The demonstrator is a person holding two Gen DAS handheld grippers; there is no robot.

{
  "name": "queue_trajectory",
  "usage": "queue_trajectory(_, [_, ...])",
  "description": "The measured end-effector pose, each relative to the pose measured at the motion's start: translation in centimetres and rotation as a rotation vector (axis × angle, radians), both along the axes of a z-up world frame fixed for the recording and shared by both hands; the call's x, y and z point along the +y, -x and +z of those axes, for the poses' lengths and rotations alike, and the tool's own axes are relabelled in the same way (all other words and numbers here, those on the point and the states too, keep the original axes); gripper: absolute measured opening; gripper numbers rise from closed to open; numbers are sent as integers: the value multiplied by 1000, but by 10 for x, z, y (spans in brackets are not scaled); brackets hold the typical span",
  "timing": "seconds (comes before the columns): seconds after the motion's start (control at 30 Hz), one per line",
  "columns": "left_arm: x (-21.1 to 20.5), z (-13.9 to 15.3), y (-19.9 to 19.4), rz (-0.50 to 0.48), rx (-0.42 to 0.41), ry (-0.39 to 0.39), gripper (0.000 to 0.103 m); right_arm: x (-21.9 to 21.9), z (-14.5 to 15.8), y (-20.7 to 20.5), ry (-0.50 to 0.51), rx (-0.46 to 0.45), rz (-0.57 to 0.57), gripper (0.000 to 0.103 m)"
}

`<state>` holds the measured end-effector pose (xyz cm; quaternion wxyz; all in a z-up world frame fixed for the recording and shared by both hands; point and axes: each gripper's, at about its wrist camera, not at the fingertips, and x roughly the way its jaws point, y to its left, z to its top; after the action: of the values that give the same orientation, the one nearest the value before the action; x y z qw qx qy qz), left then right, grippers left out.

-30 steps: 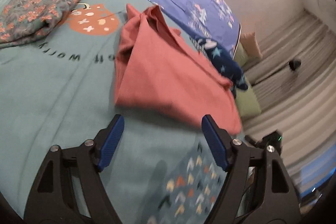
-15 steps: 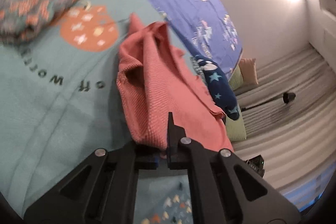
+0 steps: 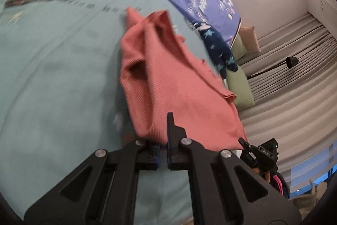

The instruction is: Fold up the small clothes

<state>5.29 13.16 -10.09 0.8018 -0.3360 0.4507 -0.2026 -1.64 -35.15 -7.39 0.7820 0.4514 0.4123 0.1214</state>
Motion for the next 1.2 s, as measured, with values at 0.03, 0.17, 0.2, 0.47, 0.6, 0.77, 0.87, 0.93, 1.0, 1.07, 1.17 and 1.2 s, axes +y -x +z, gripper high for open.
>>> queue_trajectory(0.03, [1,1,8,2,8,-20,5,-2,-3,11,-12,14,-2,3])
queue_trajectory(0.17, [9,11,24,20,-12,-136,5,-3,0,32,126,52,13,7])
queue_trajectory(0.2, [13,13,28,39,-17,-181,5,-2,4,34,229,70,6,11])
queue_trajectory(0.47, [3,67,-6,70,-272,-498,41,22,48,-3,776,-102,79,55])
queue_trajectory(0.6, [-31,64,-51,-37,-306,-616,47,55,45,-44,950,-140,225,67])
queue_trajectory(0.77, [-63,45,-87,-148,-277,-752,49,76,27,-74,1003,-130,325,68])
queue_trajectory(0.87, [-67,35,-103,-168,-257,-805,50,77,20,-91,1000,-116,327,68])
queue_trajectory(0.93, [-68,32,-112,-166,-247,-813,50,73,20,-101,983,-115,328,68])
queue_trajectory(1.0, [-66,30,-123,-158,-241,-811,51,72,19,-111,986,-113,331,69])
queue_trajectory(1.07, [-65,28,-134,-145,-235,-810,52,72,18,-122,988,-110,339,69])
queue_trajectory(1.17, [-64,27,-149,-126,-234,-808,53,69,19,-139,967,-111,329,69])
queue_trajectory(1.2, [-63,28,-154,-121,-235,-804,54,66,21,-146,958,-107,310,69])
